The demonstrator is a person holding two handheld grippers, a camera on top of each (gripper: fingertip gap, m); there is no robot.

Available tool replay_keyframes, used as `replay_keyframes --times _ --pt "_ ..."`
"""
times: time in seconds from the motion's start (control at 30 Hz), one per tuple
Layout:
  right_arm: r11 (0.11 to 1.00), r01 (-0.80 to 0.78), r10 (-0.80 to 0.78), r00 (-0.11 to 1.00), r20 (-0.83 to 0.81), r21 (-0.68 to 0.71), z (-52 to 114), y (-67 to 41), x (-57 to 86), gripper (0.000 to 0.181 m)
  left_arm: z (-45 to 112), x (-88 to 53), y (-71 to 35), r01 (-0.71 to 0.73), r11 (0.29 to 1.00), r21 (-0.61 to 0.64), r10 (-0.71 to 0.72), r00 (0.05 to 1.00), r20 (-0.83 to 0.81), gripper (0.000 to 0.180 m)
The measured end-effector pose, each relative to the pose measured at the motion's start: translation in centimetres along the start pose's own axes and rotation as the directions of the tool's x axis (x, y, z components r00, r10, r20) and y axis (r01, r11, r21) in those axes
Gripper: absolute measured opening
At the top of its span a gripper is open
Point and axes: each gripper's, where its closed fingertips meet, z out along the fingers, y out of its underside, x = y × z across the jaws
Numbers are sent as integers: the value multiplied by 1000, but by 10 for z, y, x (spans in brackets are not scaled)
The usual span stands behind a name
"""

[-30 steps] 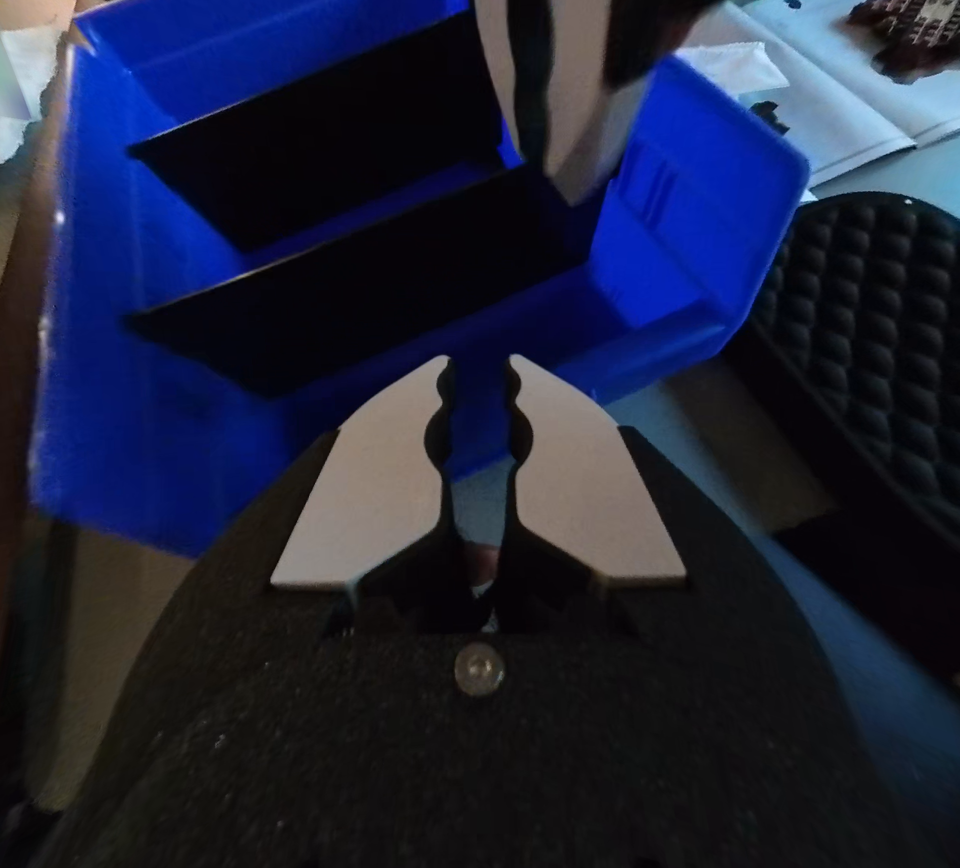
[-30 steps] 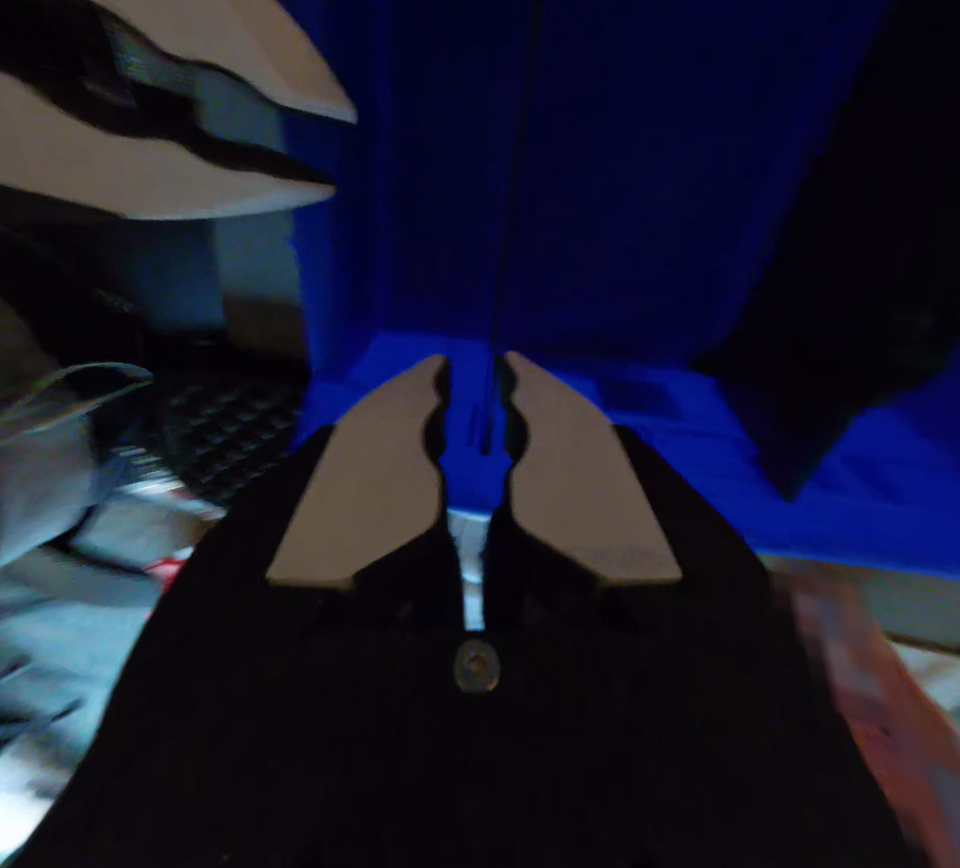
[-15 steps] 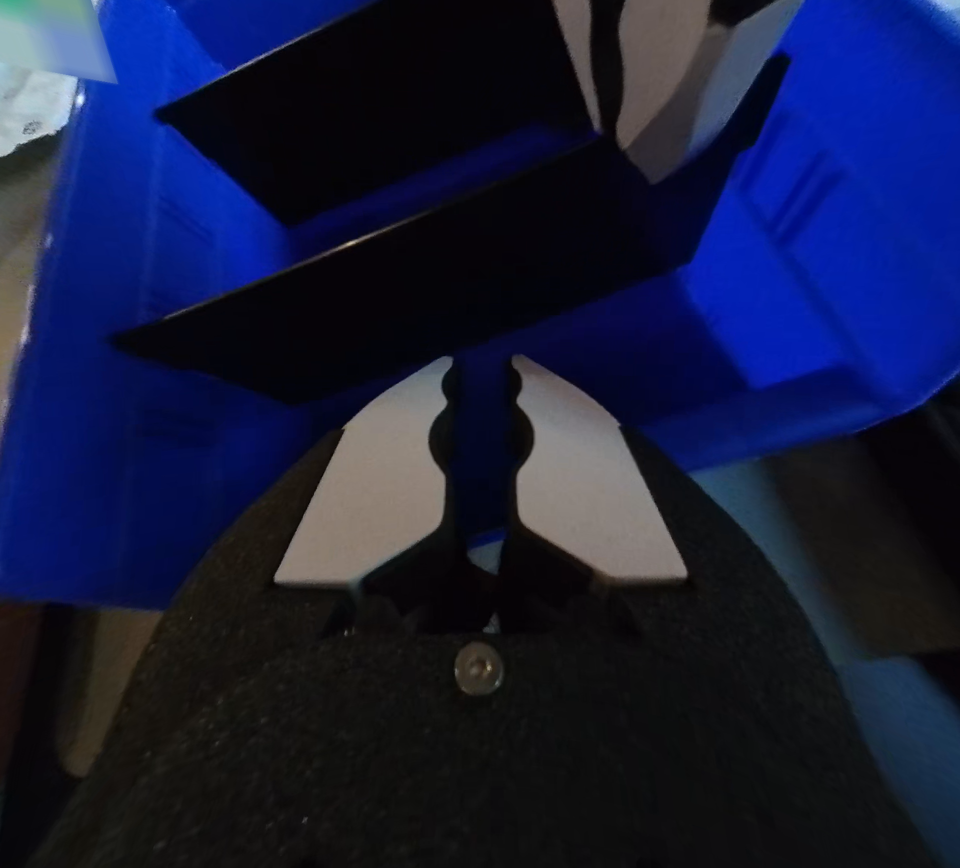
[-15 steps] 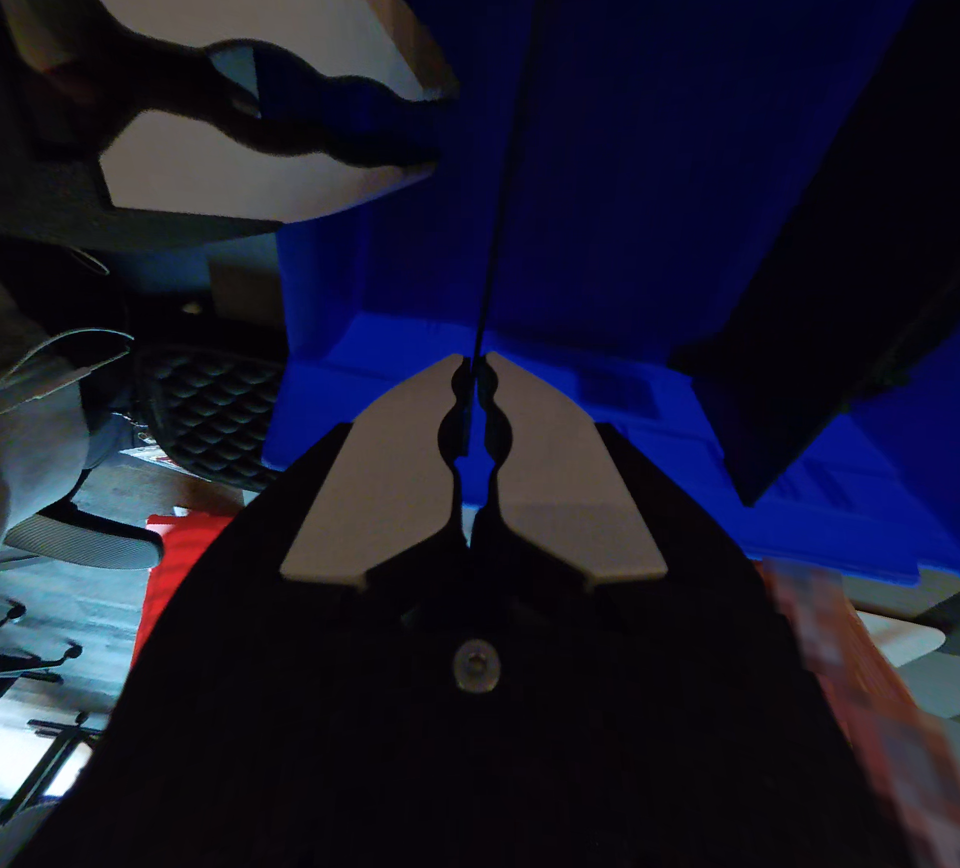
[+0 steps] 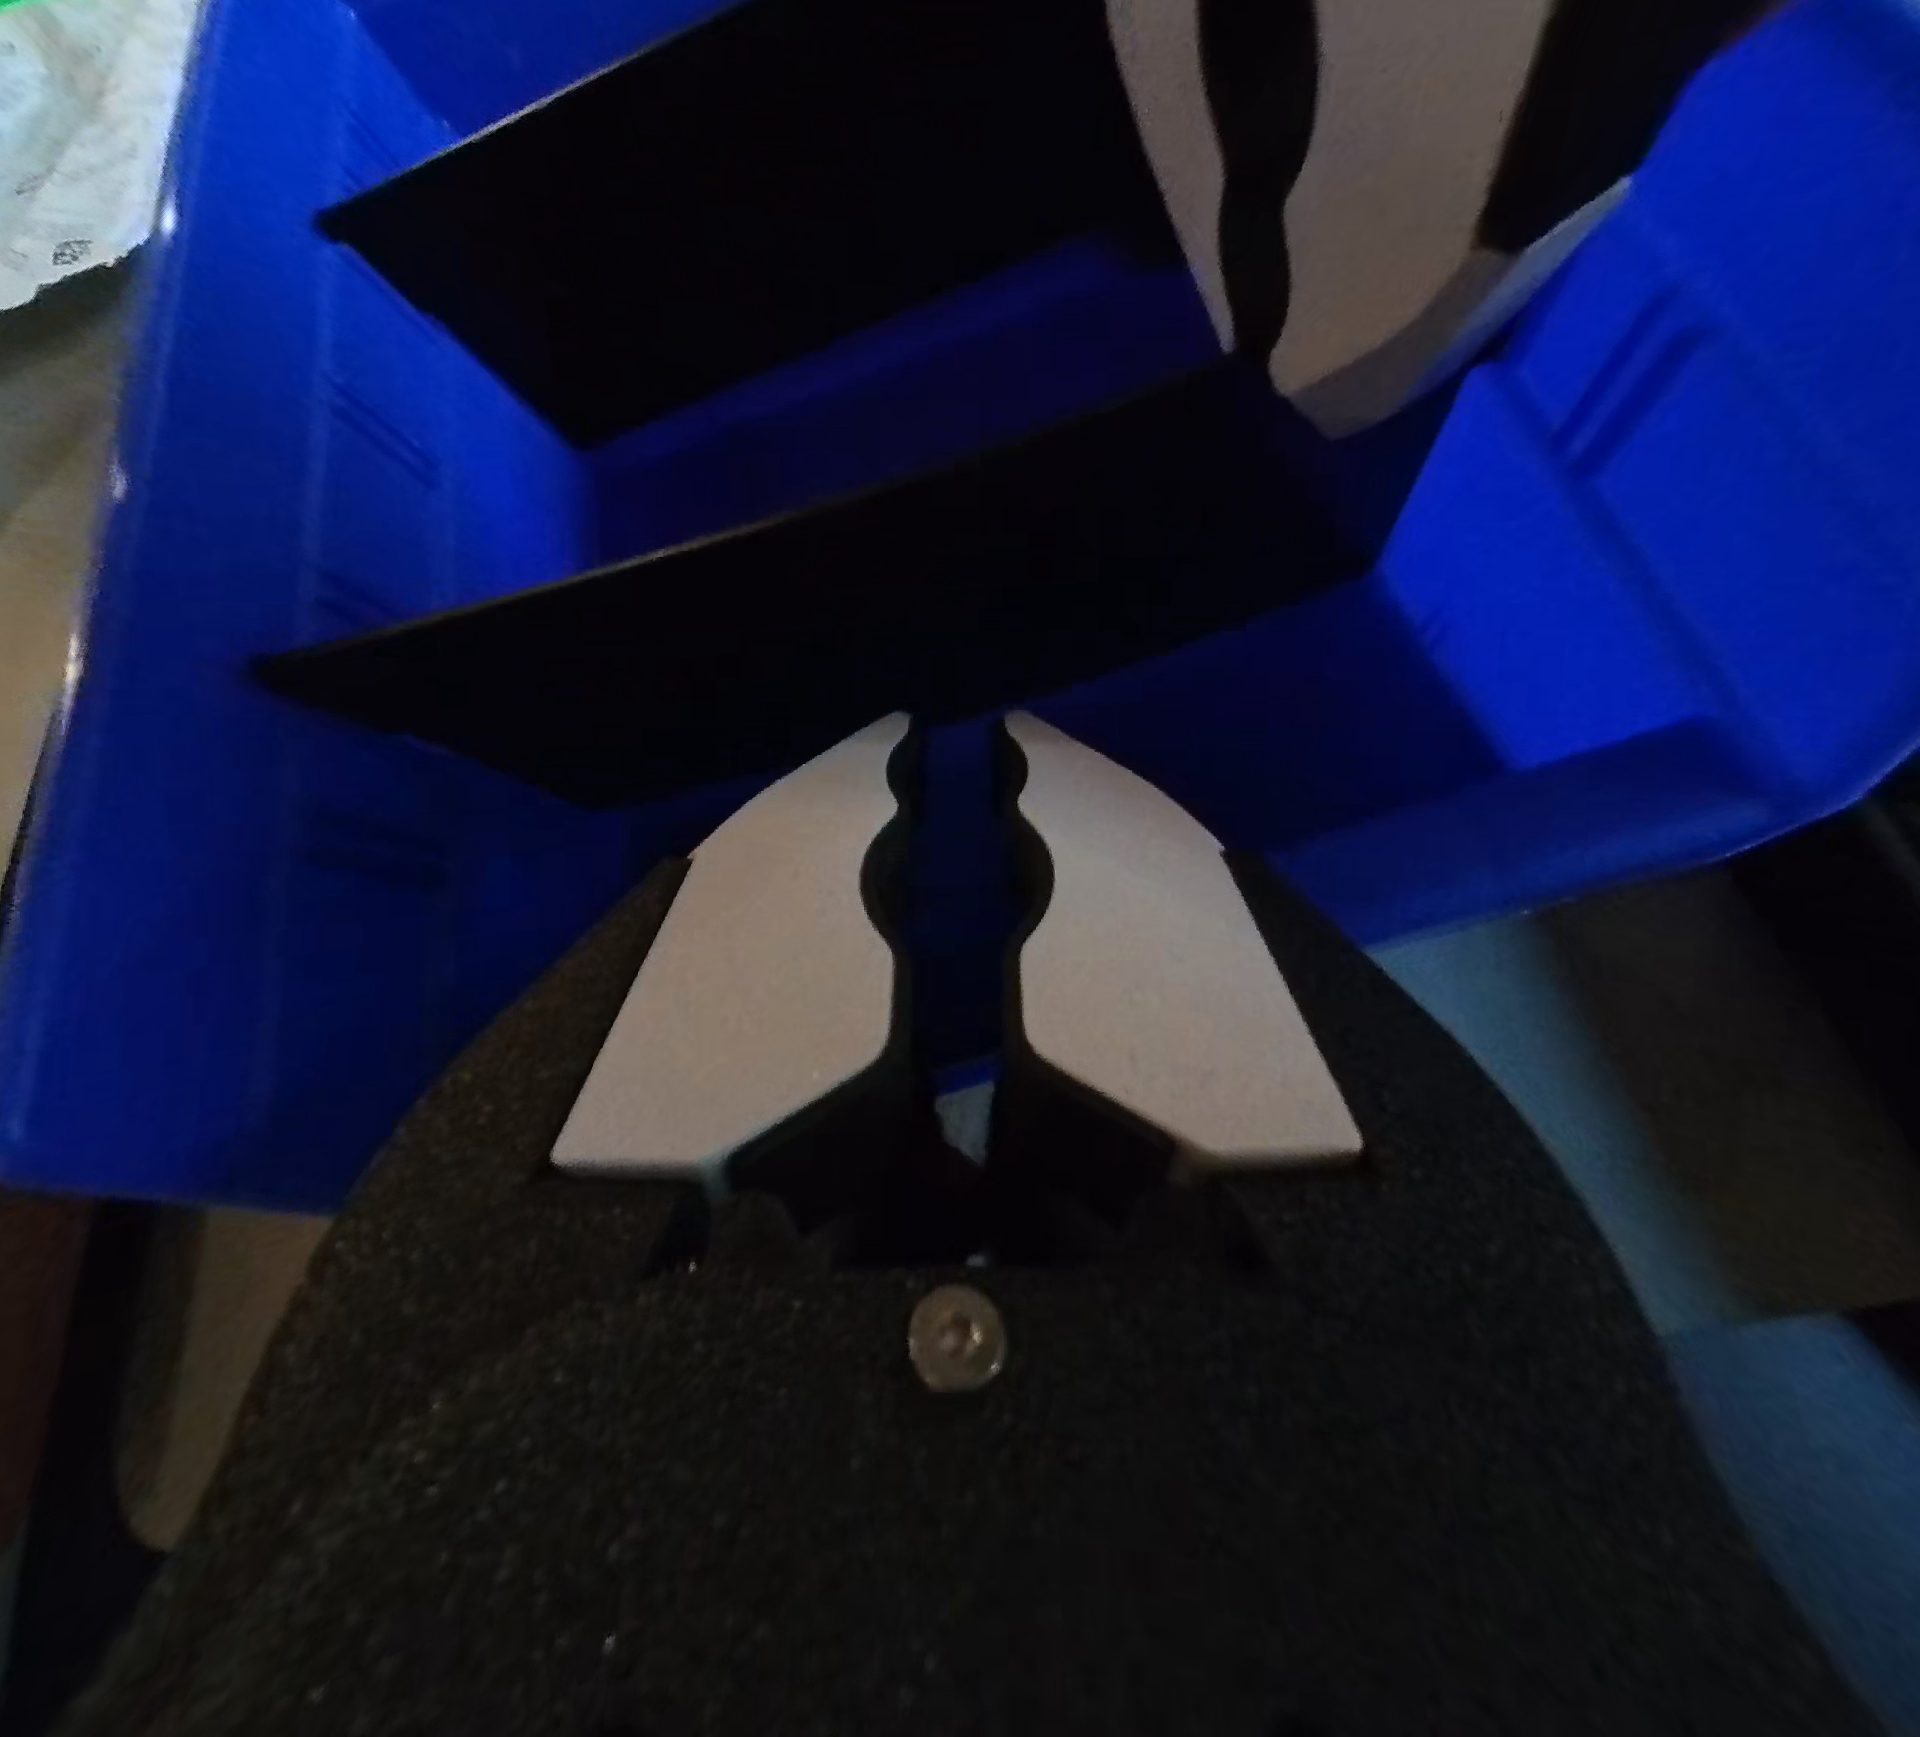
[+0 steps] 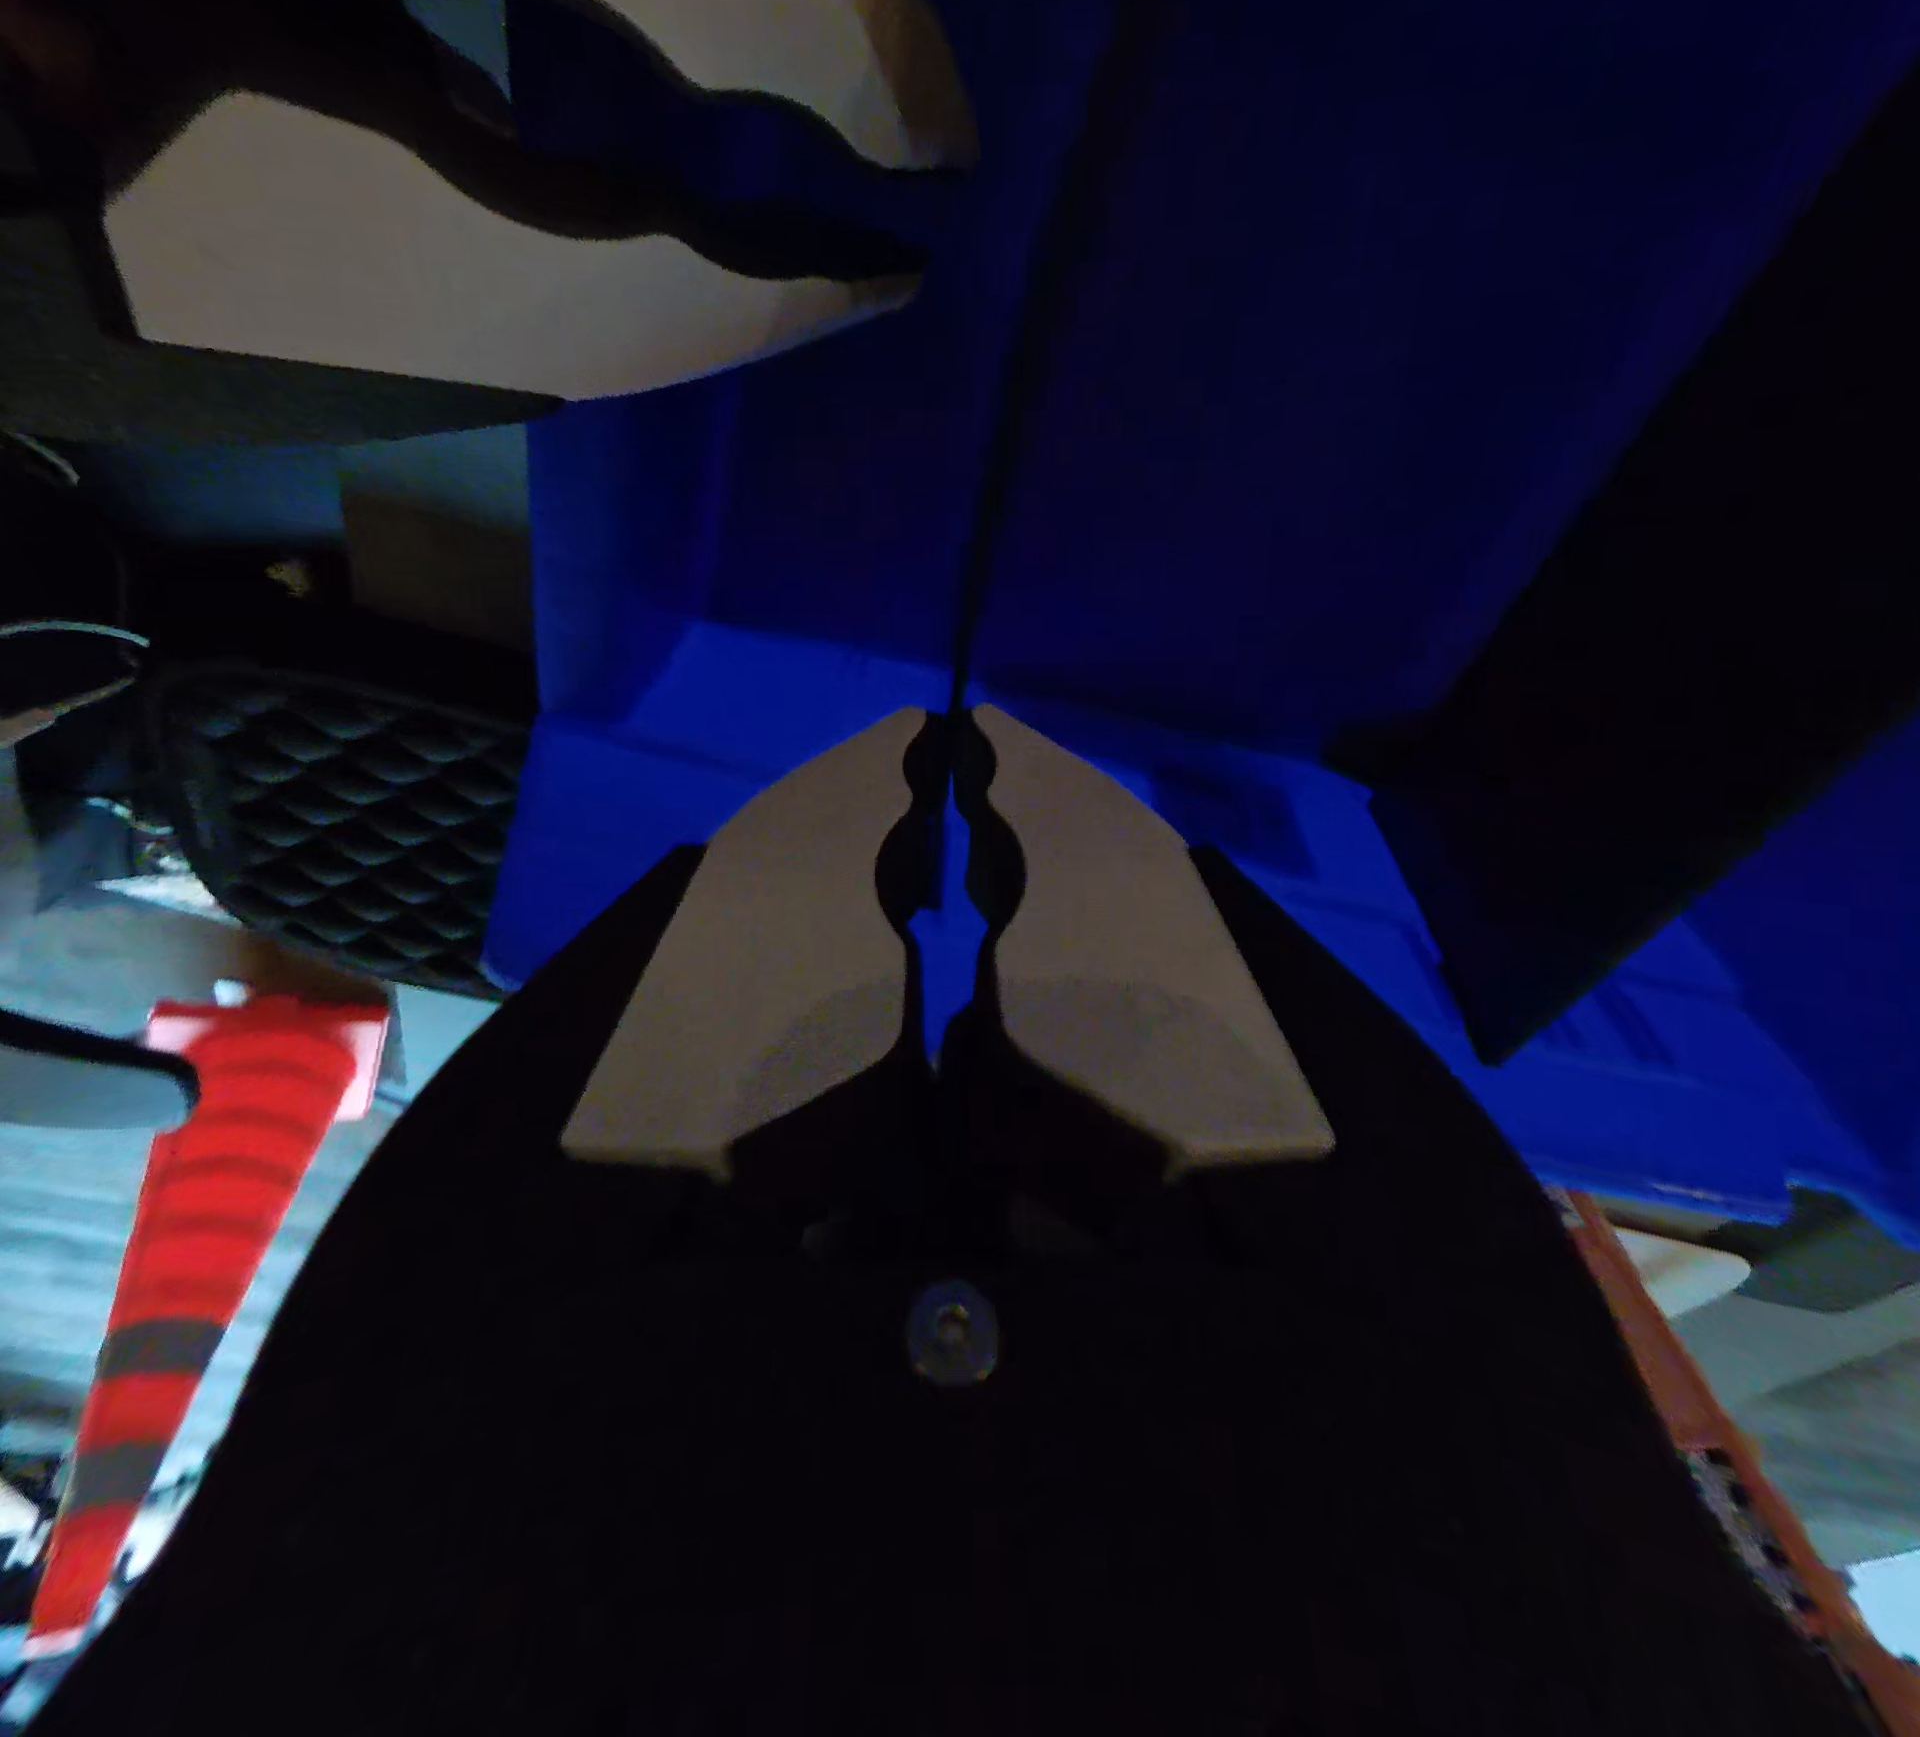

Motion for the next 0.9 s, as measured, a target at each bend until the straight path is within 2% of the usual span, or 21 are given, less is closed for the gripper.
replay_keyframes --times 0.03,0.1,0.13,0.2,0.27,0.33,0.4,0.5,0.57,0.67,0.77,0.9 --pt "1000 3 -2 1000 10 -10 2 0 0 2 0 0 0 1 1000 3 -1 1000 2 11" --pt "998 23 -23 1000 10 -60 30 2 -1 5 0 -1 -2 -6 1000 15 6 1000 9 12" --pt "986 54 -57 998 -17 -156 47 8 0 10 0 -1 -2 -12 1000 20 12 1000 13 12" --pt "983 52 -53 999 -3 -174 36 3 0 9 -1 0 0 -9 1000 11 9 1000 1 11" --pt "999 -25 26 998 50 -24 13 -11 4 12 -1 0 -5 -38 998 53 38 999 -1 11" --pt "996 -82 79 992 95 29 -11 -11 11 37 -2 0 -5 -37 998 59 37 999 -3 11" --pt "981 -108 91 990 105 164 -31 -28 23 42 -2 1 -5 -44 997 63 44 999 -10 11" --pt "923 -144 99 985 140 357 -52 -74 37 37 -5 3 -7 -42 996 81 44 999 -22 13" --pt "912 -104 50 988 144 397 -51 -100 36 31 -13 -2 -7 -50 996 80 50 999 0 13" --pt "947 -45 27 998 60 318 -34 -121 44 22 -22 -20 -8 -27 995 92 25 999 27 14" --pt "961 -2 -8 999 34 275 -26 -137 43 5 -11 -15 3 9 998 57 -5 998 -68 15" --pt "978 19 -17 1000 -11 207 -24 -137 44 3 -6 -19 2 -5 995 101 7 1000 -24 14"
